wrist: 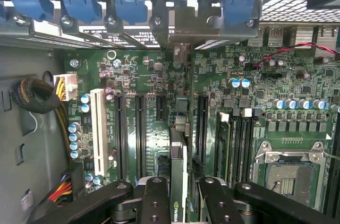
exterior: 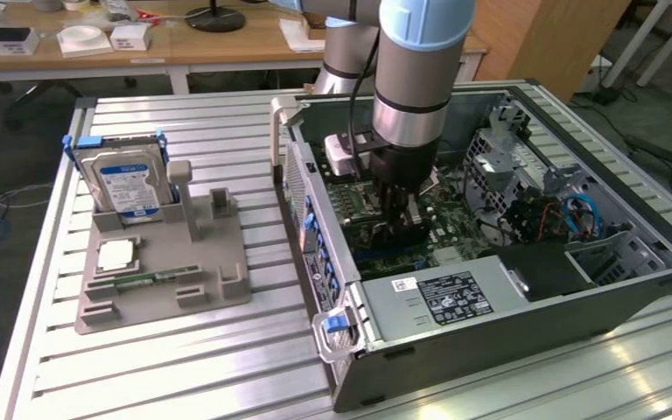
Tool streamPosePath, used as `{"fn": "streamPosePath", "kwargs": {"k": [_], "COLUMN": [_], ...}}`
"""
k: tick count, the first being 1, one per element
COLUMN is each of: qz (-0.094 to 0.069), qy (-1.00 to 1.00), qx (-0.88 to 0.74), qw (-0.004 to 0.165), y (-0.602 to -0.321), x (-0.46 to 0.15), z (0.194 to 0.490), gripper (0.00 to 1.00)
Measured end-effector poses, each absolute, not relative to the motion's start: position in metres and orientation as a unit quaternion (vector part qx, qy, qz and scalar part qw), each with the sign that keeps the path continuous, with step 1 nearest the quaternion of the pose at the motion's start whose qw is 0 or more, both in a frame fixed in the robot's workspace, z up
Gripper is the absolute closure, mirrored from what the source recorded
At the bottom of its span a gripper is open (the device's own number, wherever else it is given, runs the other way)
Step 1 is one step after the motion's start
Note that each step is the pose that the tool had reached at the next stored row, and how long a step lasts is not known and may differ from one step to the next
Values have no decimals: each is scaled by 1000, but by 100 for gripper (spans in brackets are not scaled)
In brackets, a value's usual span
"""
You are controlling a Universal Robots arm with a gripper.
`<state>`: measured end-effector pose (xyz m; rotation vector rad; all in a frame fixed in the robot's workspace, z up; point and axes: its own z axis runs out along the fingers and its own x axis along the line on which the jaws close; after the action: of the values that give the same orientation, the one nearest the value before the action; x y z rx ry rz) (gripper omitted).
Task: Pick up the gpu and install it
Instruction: 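Insert the gpu into the slot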
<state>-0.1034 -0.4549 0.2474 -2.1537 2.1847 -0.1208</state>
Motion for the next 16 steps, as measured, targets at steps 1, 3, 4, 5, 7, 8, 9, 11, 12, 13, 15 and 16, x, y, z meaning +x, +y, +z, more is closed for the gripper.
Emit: {"fn": "streamPosePath", "kwargs": {"k": [1,3,4,5,7,8,9,11,12,13,15,16], "qz": [-39,-39,-39,-39,-39,-39,-39,-39,-39,-39,-39,-39], "qy": [711,711,711,711,711,711,711,711,711,711,711,711], "qx": [-701,-701,-701,-701,-701,-701,-701,-701,-701,-701,-701,-701], "qw": [36,36,36,36,36,36,36,35,35,36,36,36], "y": [-455,-455,-455,-455,-455,-455,-455,-455,-455,-455,-455,-455], "x": [-103,-104,-104,-104,-104,-104,-104,-104,-104,-104,-104,-104], "z": [247,247,246,246,246,246,245,244,243,242,242,242], "gripper": [74,74,74,74,74,74,74,74,74,74,74,74]}}
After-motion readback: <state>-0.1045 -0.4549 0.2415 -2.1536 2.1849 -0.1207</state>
